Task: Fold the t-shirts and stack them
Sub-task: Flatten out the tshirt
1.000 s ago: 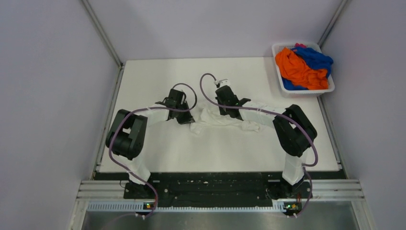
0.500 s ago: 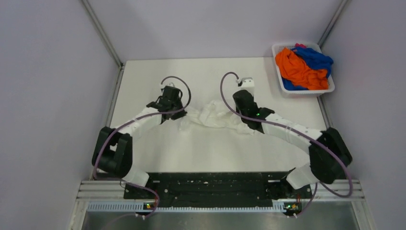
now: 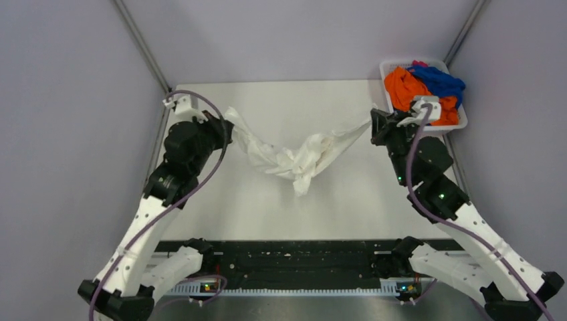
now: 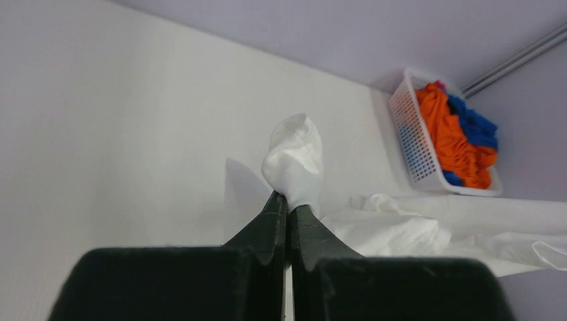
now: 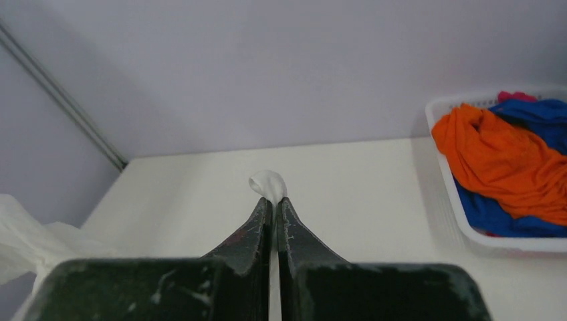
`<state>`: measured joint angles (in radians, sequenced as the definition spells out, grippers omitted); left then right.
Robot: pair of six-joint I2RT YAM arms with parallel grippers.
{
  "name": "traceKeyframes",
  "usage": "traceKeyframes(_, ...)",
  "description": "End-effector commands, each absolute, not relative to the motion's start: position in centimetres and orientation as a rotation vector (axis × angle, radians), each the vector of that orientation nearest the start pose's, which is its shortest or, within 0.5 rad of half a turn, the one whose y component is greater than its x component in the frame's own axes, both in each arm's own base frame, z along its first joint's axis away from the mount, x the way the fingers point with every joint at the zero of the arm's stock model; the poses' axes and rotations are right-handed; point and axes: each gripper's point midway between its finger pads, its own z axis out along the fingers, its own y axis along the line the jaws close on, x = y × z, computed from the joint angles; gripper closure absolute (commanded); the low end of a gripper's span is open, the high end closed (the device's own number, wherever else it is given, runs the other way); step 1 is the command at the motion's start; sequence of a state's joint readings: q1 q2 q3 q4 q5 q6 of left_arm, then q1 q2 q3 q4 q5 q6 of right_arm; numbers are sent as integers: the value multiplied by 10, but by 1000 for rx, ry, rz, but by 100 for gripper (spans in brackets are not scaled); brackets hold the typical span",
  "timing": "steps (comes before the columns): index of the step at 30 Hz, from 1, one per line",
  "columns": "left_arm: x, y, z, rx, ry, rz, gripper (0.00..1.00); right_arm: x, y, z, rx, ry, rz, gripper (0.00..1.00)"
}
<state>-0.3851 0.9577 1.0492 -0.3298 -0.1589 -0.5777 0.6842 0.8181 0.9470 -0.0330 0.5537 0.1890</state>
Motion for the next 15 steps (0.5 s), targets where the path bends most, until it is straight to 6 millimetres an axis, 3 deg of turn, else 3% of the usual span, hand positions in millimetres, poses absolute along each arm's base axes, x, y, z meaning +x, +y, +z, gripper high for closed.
traceKeyframes(1, 281, -99, 429, -246, 1485, -573, 100, 247, 121, 473, -12, 1276, 453, 100)
traceKeyframes(5, 233, -79, 485, -242, 1317, -621, 100, 209, 124, 508, -100, 1175, 597, 100)
traceKeyframes(9, 201, -48, 503, -332, 1214, -598, 100, 189, 103, 531, -66, 1117, 598, 100)
traceKeyframes(12, 207, -19, 481, -488, 1204, -491, 100, 203, 82, 514, 47, 1164, 495, 100)
traceKeyframes(15, 229, 5, 436, -698, 1320, -319, 100, 227, 70, 481, 159, 1256, 367, 100)
